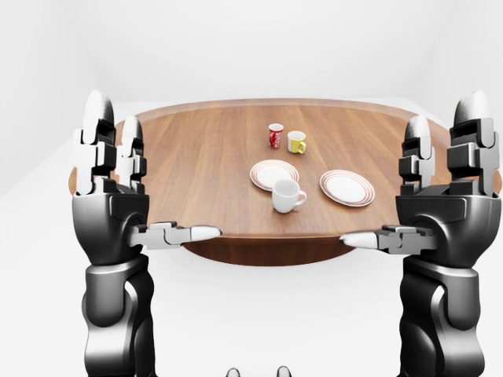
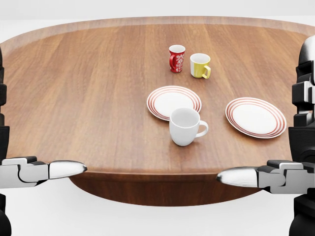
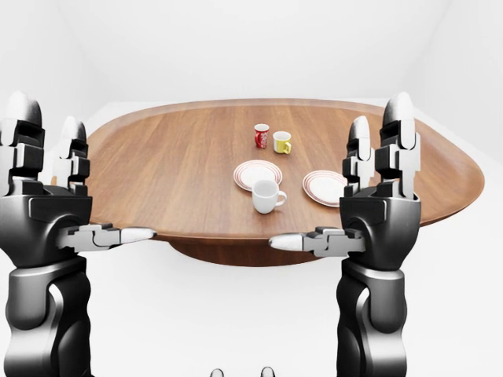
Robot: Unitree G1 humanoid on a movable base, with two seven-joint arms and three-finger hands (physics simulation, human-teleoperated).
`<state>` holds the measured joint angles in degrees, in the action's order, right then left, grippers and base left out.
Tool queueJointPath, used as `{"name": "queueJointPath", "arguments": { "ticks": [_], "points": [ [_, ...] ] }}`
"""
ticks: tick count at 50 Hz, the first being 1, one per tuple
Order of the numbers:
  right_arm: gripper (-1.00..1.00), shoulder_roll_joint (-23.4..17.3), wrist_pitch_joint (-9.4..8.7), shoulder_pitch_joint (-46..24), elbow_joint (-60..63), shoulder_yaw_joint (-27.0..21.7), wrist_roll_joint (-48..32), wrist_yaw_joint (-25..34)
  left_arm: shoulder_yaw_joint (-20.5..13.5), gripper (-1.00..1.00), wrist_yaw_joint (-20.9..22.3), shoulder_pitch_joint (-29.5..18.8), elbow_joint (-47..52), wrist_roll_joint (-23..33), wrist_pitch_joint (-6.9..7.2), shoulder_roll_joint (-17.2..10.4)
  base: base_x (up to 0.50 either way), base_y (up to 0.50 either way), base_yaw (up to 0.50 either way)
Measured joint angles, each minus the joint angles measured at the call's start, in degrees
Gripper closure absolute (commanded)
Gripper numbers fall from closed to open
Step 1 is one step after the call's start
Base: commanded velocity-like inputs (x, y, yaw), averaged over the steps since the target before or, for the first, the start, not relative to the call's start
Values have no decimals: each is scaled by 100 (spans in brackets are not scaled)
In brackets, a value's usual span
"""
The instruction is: Put the white mug on the left plate.
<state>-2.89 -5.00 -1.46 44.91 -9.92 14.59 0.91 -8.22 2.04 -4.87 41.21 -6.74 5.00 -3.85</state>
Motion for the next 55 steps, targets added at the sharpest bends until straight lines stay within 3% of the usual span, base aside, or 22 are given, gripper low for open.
{"name": "queueJointPath", "arguments": {
  "ticks": [7, 55],
  "points": [
    [-100, -4, 0, 34, 8, -18, 19, -5, 3, -95, 21, 35, 26, -2, 0, 8, 12, 0, 0],
    [-100, 5, 0, 82, 81, 50, -63, 159, 39, -95, 109, 66, 4, 46, 0, 32, 50, 0, 0]
  ]
}}
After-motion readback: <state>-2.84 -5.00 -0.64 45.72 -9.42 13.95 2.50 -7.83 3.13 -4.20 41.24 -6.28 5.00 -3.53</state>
